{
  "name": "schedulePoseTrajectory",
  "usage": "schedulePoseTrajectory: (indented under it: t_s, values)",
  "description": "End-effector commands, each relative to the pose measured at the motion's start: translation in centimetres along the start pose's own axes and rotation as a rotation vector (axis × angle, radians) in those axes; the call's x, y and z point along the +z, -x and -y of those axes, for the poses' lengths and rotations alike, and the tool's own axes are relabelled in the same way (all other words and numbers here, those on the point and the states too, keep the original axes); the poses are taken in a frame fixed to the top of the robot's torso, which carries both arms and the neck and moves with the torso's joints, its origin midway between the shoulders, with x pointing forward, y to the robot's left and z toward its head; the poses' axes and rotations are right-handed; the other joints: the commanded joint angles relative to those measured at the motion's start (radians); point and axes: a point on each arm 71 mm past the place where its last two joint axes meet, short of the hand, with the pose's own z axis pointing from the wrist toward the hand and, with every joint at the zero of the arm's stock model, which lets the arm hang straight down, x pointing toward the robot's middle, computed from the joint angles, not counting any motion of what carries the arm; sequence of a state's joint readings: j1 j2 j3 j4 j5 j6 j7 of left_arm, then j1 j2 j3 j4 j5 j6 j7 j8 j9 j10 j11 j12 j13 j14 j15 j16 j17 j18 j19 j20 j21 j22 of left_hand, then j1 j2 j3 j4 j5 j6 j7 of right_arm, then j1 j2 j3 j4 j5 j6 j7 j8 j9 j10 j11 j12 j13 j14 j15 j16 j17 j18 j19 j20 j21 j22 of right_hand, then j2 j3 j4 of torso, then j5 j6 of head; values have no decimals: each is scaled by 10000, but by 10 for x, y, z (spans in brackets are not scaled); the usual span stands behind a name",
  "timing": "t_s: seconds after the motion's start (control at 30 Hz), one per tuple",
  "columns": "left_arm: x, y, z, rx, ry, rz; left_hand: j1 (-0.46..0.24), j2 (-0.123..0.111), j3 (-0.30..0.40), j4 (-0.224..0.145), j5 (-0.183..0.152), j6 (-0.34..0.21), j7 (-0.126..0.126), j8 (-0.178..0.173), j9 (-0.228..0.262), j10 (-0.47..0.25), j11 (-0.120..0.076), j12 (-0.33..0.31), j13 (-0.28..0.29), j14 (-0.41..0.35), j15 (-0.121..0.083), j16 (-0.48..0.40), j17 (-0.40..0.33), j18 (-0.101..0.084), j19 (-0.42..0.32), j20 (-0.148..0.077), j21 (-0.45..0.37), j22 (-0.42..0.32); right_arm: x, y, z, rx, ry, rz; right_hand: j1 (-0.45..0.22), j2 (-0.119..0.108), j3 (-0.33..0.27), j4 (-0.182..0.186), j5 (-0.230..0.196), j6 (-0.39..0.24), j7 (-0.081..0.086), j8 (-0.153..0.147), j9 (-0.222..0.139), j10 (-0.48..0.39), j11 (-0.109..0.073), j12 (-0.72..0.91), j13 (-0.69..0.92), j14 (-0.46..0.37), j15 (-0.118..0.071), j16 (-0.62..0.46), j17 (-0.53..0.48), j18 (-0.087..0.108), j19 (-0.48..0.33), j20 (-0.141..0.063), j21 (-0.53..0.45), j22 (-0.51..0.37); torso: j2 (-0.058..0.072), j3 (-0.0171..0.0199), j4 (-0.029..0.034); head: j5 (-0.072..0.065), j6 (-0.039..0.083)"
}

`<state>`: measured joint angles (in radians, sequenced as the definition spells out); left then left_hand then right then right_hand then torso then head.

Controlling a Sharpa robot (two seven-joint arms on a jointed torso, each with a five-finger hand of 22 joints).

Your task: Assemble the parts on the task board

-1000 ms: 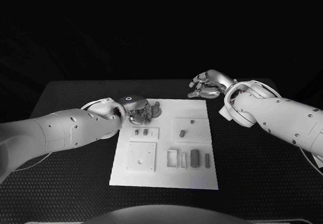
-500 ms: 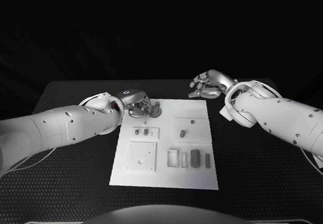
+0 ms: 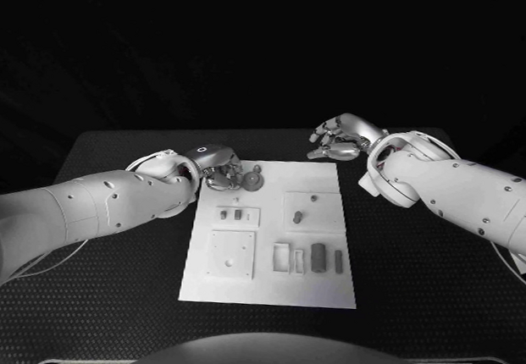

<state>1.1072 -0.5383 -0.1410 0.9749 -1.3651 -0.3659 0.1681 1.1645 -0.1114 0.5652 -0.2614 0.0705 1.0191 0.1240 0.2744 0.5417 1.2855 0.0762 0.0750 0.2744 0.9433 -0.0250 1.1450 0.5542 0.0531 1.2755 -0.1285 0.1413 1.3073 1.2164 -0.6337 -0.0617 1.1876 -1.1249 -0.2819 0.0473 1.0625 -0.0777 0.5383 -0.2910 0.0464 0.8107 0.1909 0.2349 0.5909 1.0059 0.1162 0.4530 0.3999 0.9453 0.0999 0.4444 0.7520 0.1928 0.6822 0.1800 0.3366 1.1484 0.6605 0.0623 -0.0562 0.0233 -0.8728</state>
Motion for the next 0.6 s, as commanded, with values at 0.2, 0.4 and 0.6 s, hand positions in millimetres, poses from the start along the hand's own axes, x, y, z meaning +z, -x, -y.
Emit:
schedulePoseTrajectory:
  t_s: [0.2, 0.4, 0.6]
  values:
    - [-11, 13, -26, -480, 950, 833, -182, -288, -137, 110, -14, -412, 183, -204, -63, -343, 121, -108, 4, -158, 76, 83, 146, 161, -78, 88, -35, 236, -1, 1, 1, -4, 48, -17, -15, 70, -32, -1, 14, 78, 21, 65, -16, -116, -67, 66, -18, 76, 9, -41, 15, 108, 22, 54, -35, 17, 3, 7, -3, -8, 7]
    - [-17, 30, -42, -1276, 1562, 1244, -406, -592, -429, 214, -79, -759, 332, -344, -96, -759, 228, -107, 24, -148, 161, 187, 280, 291, -12, 167, 46, 250, -1, 1, 2, -10, 21, 3, -13, 69, -32, -3, 14, 77, 21, 65, -17, -116, -68, 68, -21, 77, 9, -43, 17, 109, 22, 55, -37, 18, 1, 3, -1, 1, 96]
    - [-15, 46, -50, -1184, 1973, 1056, -368, -612, -478, 234, -76, -819, 353, -338, -76, -1018, 298, -100, 58, -149, 223, 199, 333, 369, -12, 234, 88, 248, -2, 2, 2, -9, 13, 1, -12, 68, -31, -2, 14, 78, 21, 66, -17, -117, -68, 71, -24, 78, 9, -46, 20, 111, 23, 56, -38, 20, -8, 13, 16, 8, 128]
